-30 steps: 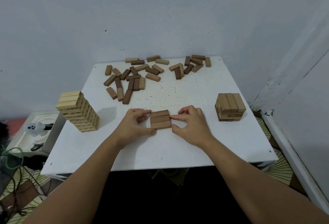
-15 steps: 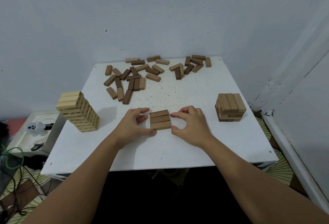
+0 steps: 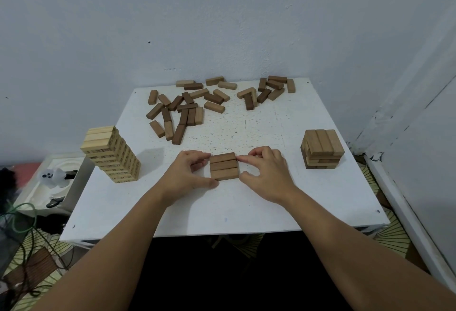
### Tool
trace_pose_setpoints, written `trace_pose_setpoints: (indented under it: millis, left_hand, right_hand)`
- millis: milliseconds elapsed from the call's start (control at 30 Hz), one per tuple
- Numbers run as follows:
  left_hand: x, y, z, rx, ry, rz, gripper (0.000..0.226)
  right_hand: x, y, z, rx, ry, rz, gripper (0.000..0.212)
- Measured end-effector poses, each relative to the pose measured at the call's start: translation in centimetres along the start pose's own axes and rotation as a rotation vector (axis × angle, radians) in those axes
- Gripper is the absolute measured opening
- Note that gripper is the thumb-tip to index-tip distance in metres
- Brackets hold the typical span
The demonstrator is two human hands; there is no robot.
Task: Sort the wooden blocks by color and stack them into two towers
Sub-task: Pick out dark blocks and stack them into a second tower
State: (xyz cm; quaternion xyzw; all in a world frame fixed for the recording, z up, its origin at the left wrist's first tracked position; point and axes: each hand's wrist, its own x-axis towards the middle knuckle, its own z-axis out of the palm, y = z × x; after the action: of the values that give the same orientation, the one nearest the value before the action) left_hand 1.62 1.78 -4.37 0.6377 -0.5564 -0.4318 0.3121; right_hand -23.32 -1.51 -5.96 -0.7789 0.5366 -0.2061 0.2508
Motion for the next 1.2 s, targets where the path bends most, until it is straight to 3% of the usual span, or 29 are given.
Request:
trace_pose_setpoints:
  millis: [333,533,700,833,1200]
  left_hand:
    - [-0.3,0.4,0.0,-0.034,-0.001,-0.013,0.087]
    - [-0.2,0.6,0.0,-0.015,-0.016,-0.006,0.083]
    - [0.0,0.6,-0.2,0.032,-0.034,0.007,0.077]
    - [0.3,0.7,-0.2,0.077,-0.022,0.005,0.073]
    - [0.4,4.7,-1.1,0.205,-0.004,0.113,0.068]
  right_hand:
    - [-0.1,-0.3,-0.4,0.006,-0.01,0.005,0.061]
    - [1.0,-0.8,-2.4,-0.034,-0.275,0.013,0.093]
    - [3.0,-1.3,-3.3,-0.13,-0.37,0.002,0.082]
    - [3.5,-1.9,-3.3,-0.147,-0.359,-0.034,0.069]
    - [3.6,-3.7,-6.5,-0.276,-0.164,-0.194,0.069]
